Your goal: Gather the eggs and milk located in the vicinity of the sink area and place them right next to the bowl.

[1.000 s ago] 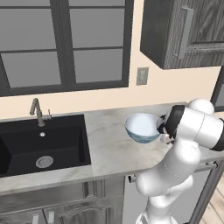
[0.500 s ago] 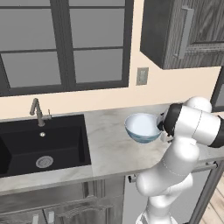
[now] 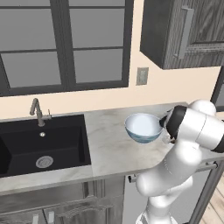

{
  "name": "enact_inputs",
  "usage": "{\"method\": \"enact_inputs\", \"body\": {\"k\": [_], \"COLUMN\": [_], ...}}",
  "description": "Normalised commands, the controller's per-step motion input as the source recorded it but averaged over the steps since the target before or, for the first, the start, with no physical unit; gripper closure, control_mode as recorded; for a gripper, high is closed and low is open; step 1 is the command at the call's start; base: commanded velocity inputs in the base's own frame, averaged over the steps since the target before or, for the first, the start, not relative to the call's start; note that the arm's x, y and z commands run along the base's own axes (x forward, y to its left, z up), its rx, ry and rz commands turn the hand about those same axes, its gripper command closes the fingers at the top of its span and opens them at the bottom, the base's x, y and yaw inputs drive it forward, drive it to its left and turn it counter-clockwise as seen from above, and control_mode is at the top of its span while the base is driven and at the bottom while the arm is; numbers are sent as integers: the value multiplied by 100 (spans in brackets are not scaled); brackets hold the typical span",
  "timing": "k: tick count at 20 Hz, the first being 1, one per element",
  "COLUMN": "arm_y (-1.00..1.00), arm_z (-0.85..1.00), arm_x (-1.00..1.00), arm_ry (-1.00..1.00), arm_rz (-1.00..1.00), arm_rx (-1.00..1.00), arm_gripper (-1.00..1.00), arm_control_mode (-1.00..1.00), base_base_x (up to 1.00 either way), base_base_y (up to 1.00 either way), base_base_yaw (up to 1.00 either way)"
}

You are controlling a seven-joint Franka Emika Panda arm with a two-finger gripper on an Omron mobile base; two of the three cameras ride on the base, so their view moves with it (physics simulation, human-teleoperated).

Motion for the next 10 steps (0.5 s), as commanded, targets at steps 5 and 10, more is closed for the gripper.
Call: {"method": "enact_inputs", "body": {"k": [5, 10], "arm_y": [11, 15], "arm_z": [-3, 0], "arm_x": [1, 0], "arm_ry": [-14, -15], "arm_rz": [16, 16], "arm_rx": [5, 5], "arm_gripper": [100, 100], "arm_control_mode": [-100, -100], "base_base_x": [0, 0], "base_base_y": [0, 0], "base_base_yaw": [0, 0]}}
